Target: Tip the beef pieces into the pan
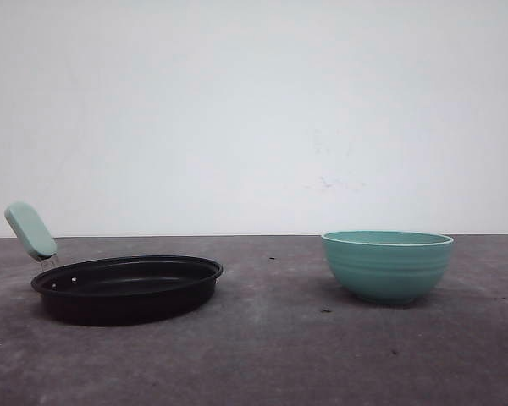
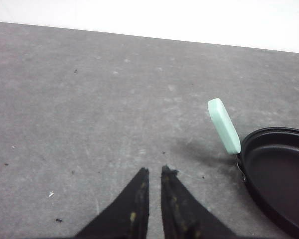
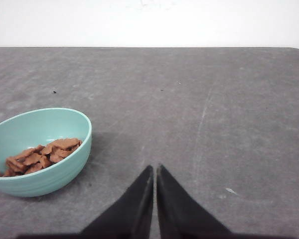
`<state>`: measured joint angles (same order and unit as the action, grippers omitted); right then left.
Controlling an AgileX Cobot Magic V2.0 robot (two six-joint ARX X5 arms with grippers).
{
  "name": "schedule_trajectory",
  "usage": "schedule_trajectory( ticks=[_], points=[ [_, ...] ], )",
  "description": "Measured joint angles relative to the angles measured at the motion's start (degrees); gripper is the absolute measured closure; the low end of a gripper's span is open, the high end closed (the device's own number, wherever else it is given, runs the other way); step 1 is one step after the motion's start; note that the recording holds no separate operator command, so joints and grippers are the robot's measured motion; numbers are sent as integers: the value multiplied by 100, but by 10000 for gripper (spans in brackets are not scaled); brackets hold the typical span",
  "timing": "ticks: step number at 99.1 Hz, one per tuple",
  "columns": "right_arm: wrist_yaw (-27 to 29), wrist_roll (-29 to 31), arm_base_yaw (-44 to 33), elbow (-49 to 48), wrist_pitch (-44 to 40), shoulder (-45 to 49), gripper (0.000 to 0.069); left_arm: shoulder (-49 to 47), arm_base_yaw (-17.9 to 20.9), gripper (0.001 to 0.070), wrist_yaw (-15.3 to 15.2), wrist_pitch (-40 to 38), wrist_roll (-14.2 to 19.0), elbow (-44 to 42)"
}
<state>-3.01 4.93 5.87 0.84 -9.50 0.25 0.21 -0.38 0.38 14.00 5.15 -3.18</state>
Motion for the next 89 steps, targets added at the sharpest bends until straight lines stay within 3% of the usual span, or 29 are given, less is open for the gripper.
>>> schedule_trajectory(
  ticks=[89],
  points=[
    [-15, 70, 0, 0, 256, 0, 681, 0, 0, 691, 2, -4, 7, 0]
  ],
)
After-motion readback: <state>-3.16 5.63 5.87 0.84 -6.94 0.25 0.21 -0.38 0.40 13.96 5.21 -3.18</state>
